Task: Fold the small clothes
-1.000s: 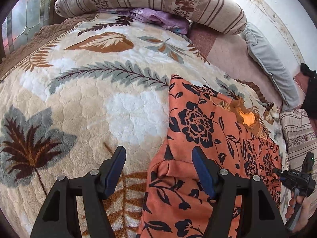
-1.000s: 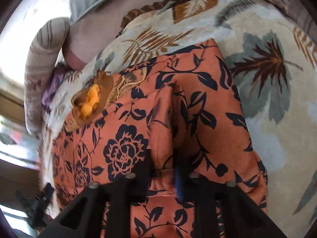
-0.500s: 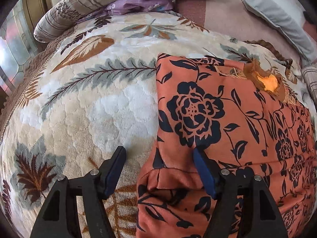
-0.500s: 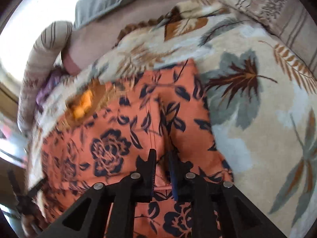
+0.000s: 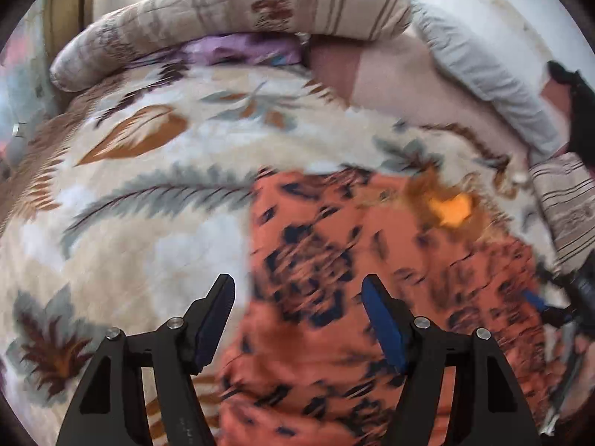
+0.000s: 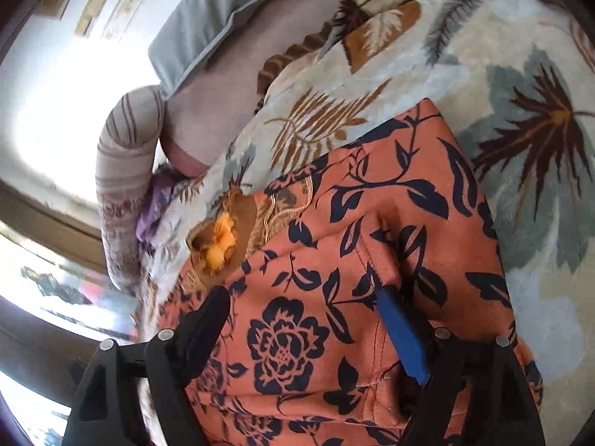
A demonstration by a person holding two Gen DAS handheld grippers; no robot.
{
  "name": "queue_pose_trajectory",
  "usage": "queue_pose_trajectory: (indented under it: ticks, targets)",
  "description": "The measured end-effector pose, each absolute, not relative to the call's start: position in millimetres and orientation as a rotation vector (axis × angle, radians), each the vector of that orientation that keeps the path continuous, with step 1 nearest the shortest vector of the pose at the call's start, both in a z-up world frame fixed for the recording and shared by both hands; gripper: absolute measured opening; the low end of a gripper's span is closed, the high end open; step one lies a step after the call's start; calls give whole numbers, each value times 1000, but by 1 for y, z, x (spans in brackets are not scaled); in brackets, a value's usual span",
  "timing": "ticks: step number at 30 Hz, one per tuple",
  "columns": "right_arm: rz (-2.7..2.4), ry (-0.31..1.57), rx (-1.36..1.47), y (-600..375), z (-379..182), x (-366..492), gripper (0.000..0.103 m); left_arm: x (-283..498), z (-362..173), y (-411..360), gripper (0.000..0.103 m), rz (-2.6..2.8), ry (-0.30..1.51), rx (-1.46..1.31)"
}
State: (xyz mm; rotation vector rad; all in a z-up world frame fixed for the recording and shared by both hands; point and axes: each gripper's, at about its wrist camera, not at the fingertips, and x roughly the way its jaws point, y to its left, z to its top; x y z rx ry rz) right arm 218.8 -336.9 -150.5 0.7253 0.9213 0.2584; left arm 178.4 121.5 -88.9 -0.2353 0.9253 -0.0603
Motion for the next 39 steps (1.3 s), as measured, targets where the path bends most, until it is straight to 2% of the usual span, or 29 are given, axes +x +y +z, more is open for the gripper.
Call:
queue_pose_trajectory:
  ticks: [2,4,5,7,10,13,15,17,19,21,22,23,24,27,33,39]
  targets:
    - [269,923,699,-334,-153,222,84,199,-95,111,72,-84,955,-204]
    - [277,911,726,-338,-152,220,84,223,-121,115,73,110,1028,-95]
    - [282,911,727,-337,-153,219,84,237,-140,131,81,162,1091,-143]
    - [297,923,706,-336,-147,215,84,237,-135,149,82,176,1043,-257]
    - [282,948,670,-328,-134,213,84,230,-116,152,82,263,978,-173]
    - [328,885,676,-326,-117,211,86,232,-118,150,82,234,986,-151]
    - [343,890,668,-326,-122,221,88,238,-139,150,84,248,1053,-117]
    - [262,973,694,-336,-148,235,87,229,-136,160,85,255,1037,-196]
    - [264,908,781,-347,-142,226,88,221,-126,164,85,260,1016,-201]
    - [280,857,706,-343,-126,219,91,212,-117,164,85,267,976,-170]
    - [300,855,682,-341,-127,221,98,210,-118,164,85,259,983,-166]
    - [295,914,665,-339,-138,227,100,208,-121,164,85,247,1012,-166]
    - [283,994,677,-342,-154,235,99,204,-124,166,85,241,1037,-175]
    - [256,913,728,-350,-134,216,99,174,-113,170,85,204,1003,-215]
    - [225,881,397,-304,-87,160,99,104,-94,162,85,160,959,-201]
    - [192,895,176,-265,-93,137,100,33,-85,155,85,140,958,-256]
